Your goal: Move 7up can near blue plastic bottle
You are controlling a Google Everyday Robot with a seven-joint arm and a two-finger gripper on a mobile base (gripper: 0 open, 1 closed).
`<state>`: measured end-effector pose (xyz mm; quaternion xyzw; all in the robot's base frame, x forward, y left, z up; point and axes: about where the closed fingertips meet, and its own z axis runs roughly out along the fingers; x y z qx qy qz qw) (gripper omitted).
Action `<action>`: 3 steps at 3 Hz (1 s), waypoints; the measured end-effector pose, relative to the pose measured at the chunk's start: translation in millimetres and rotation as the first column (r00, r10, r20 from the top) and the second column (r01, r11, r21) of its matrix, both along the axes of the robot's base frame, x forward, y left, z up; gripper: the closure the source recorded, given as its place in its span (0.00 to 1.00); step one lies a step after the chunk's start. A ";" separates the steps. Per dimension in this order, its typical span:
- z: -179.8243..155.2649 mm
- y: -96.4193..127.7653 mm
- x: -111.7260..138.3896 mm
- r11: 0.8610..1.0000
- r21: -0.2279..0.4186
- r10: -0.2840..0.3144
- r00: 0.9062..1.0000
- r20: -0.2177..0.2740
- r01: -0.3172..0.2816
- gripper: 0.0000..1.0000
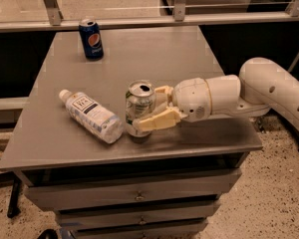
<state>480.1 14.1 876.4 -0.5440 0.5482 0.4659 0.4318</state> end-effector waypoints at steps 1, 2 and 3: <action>-1.6 -3.0 -0.1 1.000 -0.019 0.022 0.999 0.026 -0.021 0.36; -2.7 -5.1 -1.4 0.999 -0.031 0.038 0.999 0.037 -0.037 0.13; -3.7 -6.8 -2.5 0.998 -0.036 0.045 0.998 0.040 -0.044 0.00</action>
Offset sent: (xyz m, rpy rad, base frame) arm -0.0012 -0.0125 -0.0048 -0.0445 -0.0492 0.0465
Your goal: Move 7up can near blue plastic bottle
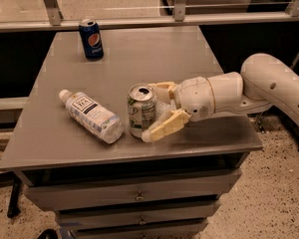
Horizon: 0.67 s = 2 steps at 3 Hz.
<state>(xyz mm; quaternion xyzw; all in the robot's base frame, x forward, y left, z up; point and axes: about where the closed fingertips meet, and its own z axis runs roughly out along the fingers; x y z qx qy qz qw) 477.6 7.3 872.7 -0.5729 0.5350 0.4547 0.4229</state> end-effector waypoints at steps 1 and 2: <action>-0.2 -0.9 -0.6 1.000 -0.001 0.000 1.000 0.000 0.000 0.00; 6.8 -15.6 -3.8 1.000 -0.014 -0.019 1.000 -0.001 0.019 0.00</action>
Offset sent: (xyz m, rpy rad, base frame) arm -0.0070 -0.0433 0.0170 -0.0334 0.0040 -0.0604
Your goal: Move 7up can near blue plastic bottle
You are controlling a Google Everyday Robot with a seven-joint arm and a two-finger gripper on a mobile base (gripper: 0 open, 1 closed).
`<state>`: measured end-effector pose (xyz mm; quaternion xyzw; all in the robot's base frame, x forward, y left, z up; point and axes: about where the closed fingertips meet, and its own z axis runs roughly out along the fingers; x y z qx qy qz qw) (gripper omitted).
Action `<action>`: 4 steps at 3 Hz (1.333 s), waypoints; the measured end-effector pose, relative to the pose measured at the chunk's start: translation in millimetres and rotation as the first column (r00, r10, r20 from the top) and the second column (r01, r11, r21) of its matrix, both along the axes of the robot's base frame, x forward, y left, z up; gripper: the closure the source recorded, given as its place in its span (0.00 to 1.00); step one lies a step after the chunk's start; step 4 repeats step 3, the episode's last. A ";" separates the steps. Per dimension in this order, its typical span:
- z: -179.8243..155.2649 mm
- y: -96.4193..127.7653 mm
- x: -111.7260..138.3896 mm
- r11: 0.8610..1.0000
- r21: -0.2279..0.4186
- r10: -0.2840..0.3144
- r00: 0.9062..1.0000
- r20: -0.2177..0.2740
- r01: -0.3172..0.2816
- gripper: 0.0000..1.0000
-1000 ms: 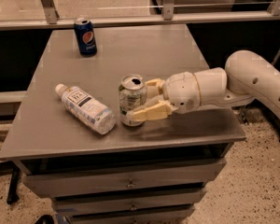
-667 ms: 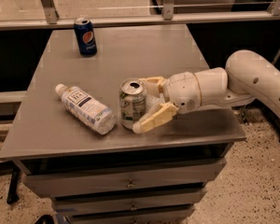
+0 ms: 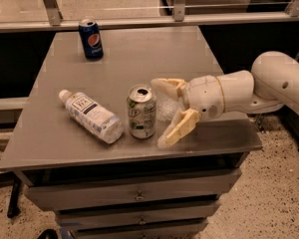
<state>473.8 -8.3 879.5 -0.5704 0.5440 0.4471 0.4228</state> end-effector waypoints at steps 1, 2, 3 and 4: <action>28.8 -37.8 0.1 0.998 -0.029 -0.048 0.999 0.024 0.049 0.00; 72.0 -82.1 2.0 0.991 -0.076 -0.101 0.991 0.084 0.107 0.00; 86.4 -88.6 6.0 0.991 -0.068 -0.111 0.987 0.113 0.119 0.00; 86.4 -88.6 6.0 0.991 -0.068 -0.111 0.987 0.113 0.119 0.00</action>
Offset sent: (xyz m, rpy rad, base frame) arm 0.0079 -0.1510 0.1376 -0.1461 -0.1714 -0.1936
